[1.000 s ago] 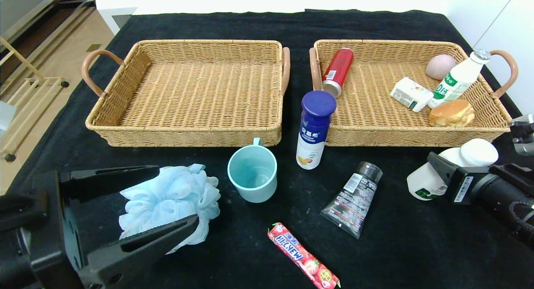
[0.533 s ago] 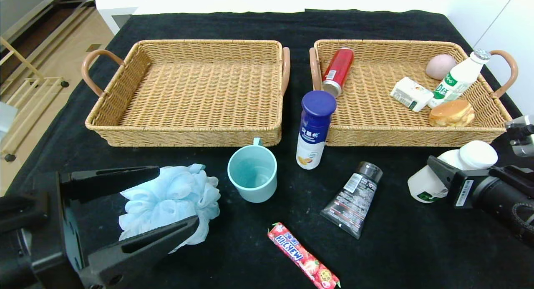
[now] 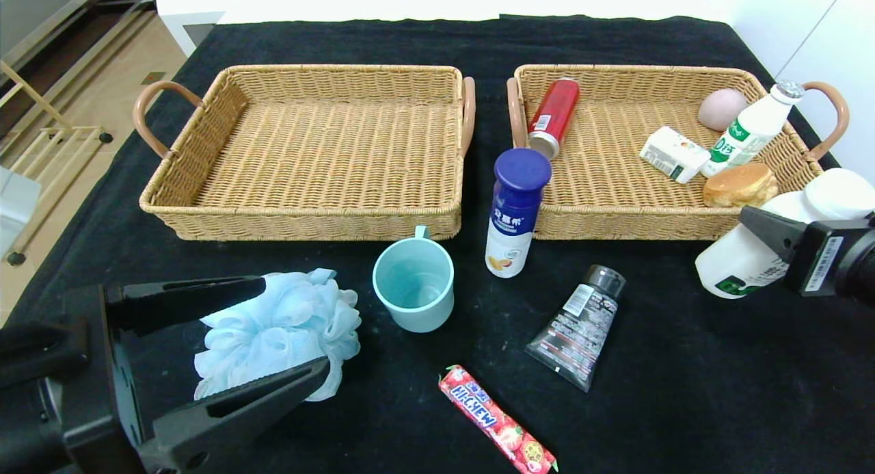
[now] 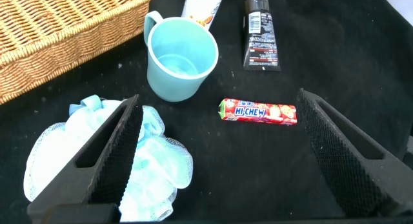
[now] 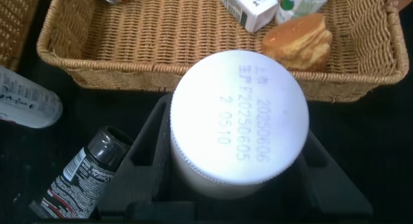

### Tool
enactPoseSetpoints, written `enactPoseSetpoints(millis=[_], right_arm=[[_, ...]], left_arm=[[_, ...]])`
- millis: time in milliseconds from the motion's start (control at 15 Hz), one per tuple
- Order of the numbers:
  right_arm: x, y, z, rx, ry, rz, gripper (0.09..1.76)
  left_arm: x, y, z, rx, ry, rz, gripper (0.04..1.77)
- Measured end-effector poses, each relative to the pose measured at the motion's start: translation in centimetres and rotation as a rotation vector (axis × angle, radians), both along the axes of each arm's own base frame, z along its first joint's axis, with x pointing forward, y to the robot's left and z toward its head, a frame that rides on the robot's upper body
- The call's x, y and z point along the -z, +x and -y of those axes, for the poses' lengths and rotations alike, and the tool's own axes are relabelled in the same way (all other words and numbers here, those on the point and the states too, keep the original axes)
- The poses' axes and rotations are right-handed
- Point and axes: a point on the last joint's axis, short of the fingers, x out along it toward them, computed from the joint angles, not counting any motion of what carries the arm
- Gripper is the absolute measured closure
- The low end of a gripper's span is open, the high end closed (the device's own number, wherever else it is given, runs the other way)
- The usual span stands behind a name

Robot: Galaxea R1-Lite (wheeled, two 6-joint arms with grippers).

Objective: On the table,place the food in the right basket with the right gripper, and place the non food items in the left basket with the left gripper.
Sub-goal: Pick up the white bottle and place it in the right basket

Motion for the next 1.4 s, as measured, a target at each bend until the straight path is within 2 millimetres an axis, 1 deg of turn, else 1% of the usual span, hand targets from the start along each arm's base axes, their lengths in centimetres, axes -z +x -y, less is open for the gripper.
enactPoseSetpoints(millis=[200,333,600,800,1000,1400], right_arm=[[-2.3,0.2,-0.2,-0.021,0.015,0.038,0.90],[-3.6,0.9,-0.5,-0.026,0.024,0.058,0.90],[-5.3,3.1,-1.8,-0.054,0.025,0.060,0.90],[-6.6,5.3,-3.0,-0.067,0.021,0.081,0.90],[-7.2,7.5,-4.1,-0.080,0.020,0.090,0.90],[-6.8,11.7,-5.6,-0.084,0.031,0.109,0.90]], left_arm=[[0.0,0.0,0.0,0.000,0.000,0.001,0.09],[0.0,0.0,0.0,-0.001,-0.001,0.001,0.09],[-0.1,0.0,0.0,-0.002,-0.003,0.006,0.09],[-0.2,0.0,0.0,-0.002,-0.005,0.010,0.09],[-0.3,0.0,0.0,-0.005,-0.008,0.013,0.09],[-0.3,0.0,0.0,-0.004,-0.007,0.014,0.09]])
